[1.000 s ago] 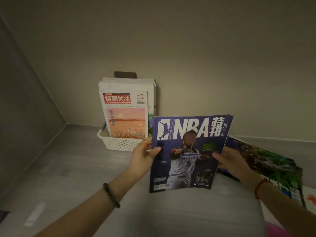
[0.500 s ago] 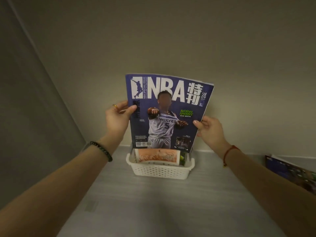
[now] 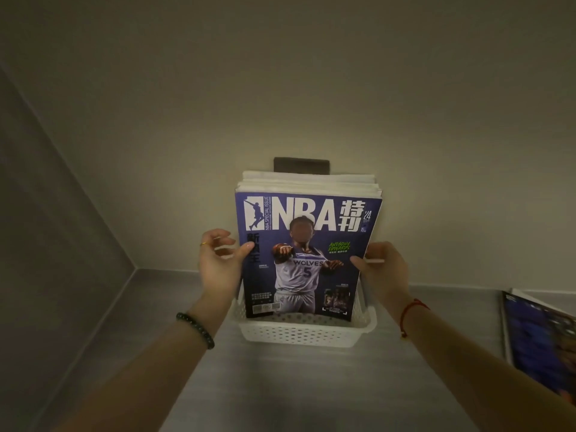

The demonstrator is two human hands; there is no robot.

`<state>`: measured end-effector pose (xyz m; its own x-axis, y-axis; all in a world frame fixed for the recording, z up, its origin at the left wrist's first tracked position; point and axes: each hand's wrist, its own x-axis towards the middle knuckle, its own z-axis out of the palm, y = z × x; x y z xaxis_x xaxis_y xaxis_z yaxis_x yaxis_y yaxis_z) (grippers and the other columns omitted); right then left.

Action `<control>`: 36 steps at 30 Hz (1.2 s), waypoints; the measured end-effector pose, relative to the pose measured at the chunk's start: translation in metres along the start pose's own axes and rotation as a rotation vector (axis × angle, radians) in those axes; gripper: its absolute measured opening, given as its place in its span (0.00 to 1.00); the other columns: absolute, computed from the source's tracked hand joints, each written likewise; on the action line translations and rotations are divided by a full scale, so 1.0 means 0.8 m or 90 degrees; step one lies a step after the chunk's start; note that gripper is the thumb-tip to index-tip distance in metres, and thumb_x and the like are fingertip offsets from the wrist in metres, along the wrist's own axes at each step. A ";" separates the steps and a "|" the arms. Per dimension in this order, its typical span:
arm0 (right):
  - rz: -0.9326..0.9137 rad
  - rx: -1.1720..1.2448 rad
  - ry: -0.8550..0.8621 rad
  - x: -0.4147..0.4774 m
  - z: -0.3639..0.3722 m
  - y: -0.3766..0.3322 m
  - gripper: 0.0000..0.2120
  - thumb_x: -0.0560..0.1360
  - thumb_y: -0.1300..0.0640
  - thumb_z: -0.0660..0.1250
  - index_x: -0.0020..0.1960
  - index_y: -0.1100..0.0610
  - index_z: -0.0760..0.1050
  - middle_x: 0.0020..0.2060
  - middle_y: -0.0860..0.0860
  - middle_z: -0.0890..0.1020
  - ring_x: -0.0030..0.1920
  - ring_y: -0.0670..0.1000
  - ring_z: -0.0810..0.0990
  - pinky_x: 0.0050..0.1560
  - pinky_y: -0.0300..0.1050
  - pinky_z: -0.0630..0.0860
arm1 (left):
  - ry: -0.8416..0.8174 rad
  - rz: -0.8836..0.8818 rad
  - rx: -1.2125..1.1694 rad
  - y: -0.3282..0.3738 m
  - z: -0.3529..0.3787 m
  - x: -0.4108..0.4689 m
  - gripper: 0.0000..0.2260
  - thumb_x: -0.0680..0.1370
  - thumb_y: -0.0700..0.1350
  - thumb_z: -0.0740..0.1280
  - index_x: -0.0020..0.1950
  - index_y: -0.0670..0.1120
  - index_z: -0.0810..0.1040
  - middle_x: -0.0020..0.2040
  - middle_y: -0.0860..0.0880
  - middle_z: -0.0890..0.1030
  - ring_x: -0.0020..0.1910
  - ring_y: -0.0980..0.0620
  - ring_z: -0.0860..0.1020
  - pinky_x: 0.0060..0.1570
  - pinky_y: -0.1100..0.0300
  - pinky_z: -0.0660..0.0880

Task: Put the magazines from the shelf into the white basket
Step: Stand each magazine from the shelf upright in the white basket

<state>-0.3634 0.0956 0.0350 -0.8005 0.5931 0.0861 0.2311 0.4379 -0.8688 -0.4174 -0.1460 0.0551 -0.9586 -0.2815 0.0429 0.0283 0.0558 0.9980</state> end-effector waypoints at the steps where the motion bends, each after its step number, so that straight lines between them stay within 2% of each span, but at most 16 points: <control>1: 0.015 0.036 -0.012 0.001 0.004 0.001 0.17 0.69 0.59 0.72 0.54 0.60 0.71 0.44 0.50 0.75 0.37 0.46 0.73 0.30 0.29 0.65 | 0.002 0.000 0.022 -0.002 0.001 0.001 0.17 0.68 0.39 0.73 0.49 0.49 0.69 0.45 0.51 0.74 0.43 0.52 0.74 0.34 0.67 0.71; 4: 0.022 0.059 -0.061 0.001 0.009 0.003 0.16 0.72 0.60 0.68 0.57 0.58 0.68 0.46 0.49 0.75 0.43 0.48 0.74 0.31 0.30 0.66 | 0.005 -0.010 0.027 -0.002 0.006 0.001 0.13 0.69 0.40 0.72 0.40 0.51 0.69 0.40 0.51 0.72 0.42 0.49 0.73 0.33 0.66 0.73; 6: 0.015 0.043 -0.085 0.000 0.003 0.007 0.15 0.72 0.60 0.67 0.58 0.58 0.69 0.46 0.50 0.75 0.45 0.49 0.74 0.32 0.30 0.66 | 0.006 -0.024 0.016 0.000 0.007 -0.004 0.15 0.71 0.40 0.71 0.36 0.53 0.66 0.37 0.51 0.71 0.42 0.48 0.73 0.37 0.60 0.75; 10: 0.028 0.013 -0.127 -0.011 -0.036 0.029 0.17 0.71 0.63 0.68 0.59 0.57 0.71 0.47 0.51 0.75 0.45 0.53 0.76 0.36 0.36 0.70 | -0.031 0.005 0.042 0.008 0.008 -0.036 0.14 0.72 0.38 0.69 0.34 0.51 0.66 0.34 0.50 0.71 0.38 0.48 0.74 0.42 0.53 0.75; 13: 0.038 0.008 -0.159 -0.032 -0.086 0.068 0.17 0.70 0.69 0.68 0.58 0.60 0.72 0.48 0.55 0.74 0.39 0.53 0.76 0.31 0.33 0.74 | -0.110 0.022 0.045 0.016 0.025 -0.078 0.14 0.72 0.35 0.68 0.35 0.51 0.68 0.32 0.50 0.71 0.33 0.54 0.71 0.44 0.51 0.72; 16: 0.105 -0.003 -0.150 -0.055 -0.147 0.118 0.19 0.69 0.72 0.68 0.59 0.63 0.72 0.48 0.56 0.73 0.37 0.52 0.74 0.24 0.27 0.71 | -0.203 0.024 0.021 0.022 0.063 -0.130 0.13 0.72 0.33 0.67 0.35 0.49 0.69 0.31 0.49 0.69 0.31 0.53 0.69 0.42 0.54 0.69; 18: 0.144 -0.020 -0.139 -0.070 -0.190 0.153 0.21 0.68 0.72 0.68 0.60 0.64 0.71 0.48 0.58 0.73 0.42 0.55 0.74 0.29 0.33 0.75 | -0.273 -0.004 0.000 0.023 0.096 -0.168 0.13 0.73 0.33 0.66 0.37 0.49 0.70 0.30 0.49 0.68 0.30 0.54 0.69 0.38 0.58 0.70; 21: 0.157 -0.112 -0.138 -0.093 -0.260 0.198 0.23 0.67 0.69 0.71 0.61 0.64 0.70 0.51 0.62 0.76 0.46 0.55 0.75 0.49 0.52 0.75 | -0.363 -0.040 -0.006 0.017 0.148 -0.227 0.13 0.74 0.33 0.65 0.39 0.50 0.70 0.31 0.50 0.69 0.29 0.56 0.68 0.26 0.69 0.70; 23: 0.149 -0.168 -0.134 -0.104 -0.305 0.222 0.23 0.67 0.67 0.71 0.61 0.64 0.70 0.53 0.63 0.78 0.48 0.53 0.75 0.53 0.49 0.73 | -0.411 -0.066 0.012 0.008 0.181 -0.266 0.11 0.74 0.34 0.66 0.41 0.51 0.71 0.34 0.50 0.71 0.31 0.55 0.70 0.23 0.72 0.69; 25: 0.120 -0.232 -0.144 -0.112 -0.343 0.239 0.17 0.69 0.62 0.70 0.57 0.63 0.74 0.52 0.61 0.80 0.49 0.52 0.77 0.51 0.45 0.72 | -0.452 -0.086 0.032 -0.002 0.209 -0.302 0.08 0.74 0.37 0.66 0.44 0.50 0.72 0.36 0.51 0.72 0.32 0.54 0.71 0.27 0.68 0.71; 27: 0.102 -0.267 -0.127 -0.118 -0.380 0.259 0.12 0.71 0.60 0.69 0.54 0.60 0.77 0.52 0.59 0.81 0.53 0.56 0.79 0.53 0.47 0.73 | -0.481 -0.100 0.064 -0.013 0.240 -0.337 0.07 0.74 0.39 0.67 0.49 0.48 0.73 0.40 0.50 0.74 0.36 0.52 0.73 0.32 0.64 0.72; 29: 0.146 -0.272 -0.133 -0.122 -0.402 0.275 0.20 0.71 0.59 0.68 0.62 0.59 0.71 0.59 0.58 0.78 0.59 0.57 0.76 0.57 0.46 0.71 | -0.497 -0.120 0.083 -0.023 0.259 -0.358 0.09 0.74 0.40 0.67 0.53 0.46 0.73 0.42 0.50 0.75 0.37 0.52 0.74 0.33 0.64 0.72; 31: 0.185 -0.336 -0.172 -0.125 -0.429 0.302 0.29 0.73 0.57 0.67 0.70 0.58 0.60 0.68 0.57 0.70 0.67 0.57 0.69 0.62 0.46 0.68 | -0.505 -0.138 0.100 -0.032 0.285 -0.383 0.12 0.75 0.40 0.66 0.57 0.44 0.73 0.45 0.48 0.75 0.36 0.54 0.74 0.29 0.67 0.72; 34: 0.096 -0.556 -0.266 -0.126 -0.447 0.338 0.33 0.75 0.53 0.63 0.74 0.53 0.50 0.76 0.54 0.51 0.75 0.54 0.52 0.73 0.50 0.53 | -0.513 -0.168 0.116 -0.046 0.311 -0.413 0.13 0.75 0.40 0.66 0.59 0.43 0.72 0.50 0.47 0.75 0.37 0.55 0.74 0.31 0.66 0.72; 36: 0.060 -0.597 -0.293 -0.126 -0.447 0.354 0.32 0.77 0.51 0.59 0.74 0.52 0.47 0.76 0.52 0.45 0.76 0.53 0.45 0.75 0.52 0.47 | -0.511 -0.191 0.121 -0.055 0.322 -0.429 0.13 0.75 0.41 0.66 0.59 0.43 0.73 0.49 0.46 0.76 0.37 0.54 0.74 0.33 0.64 0.72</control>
<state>-0.0194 0.4014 -0.0451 -0.8446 0.4243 -0.3267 0.4822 0.8679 -0.1194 -0.1629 0.1951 -0.0150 -0.8299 0.4448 -0.3368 -0.2367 0.2660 0.9345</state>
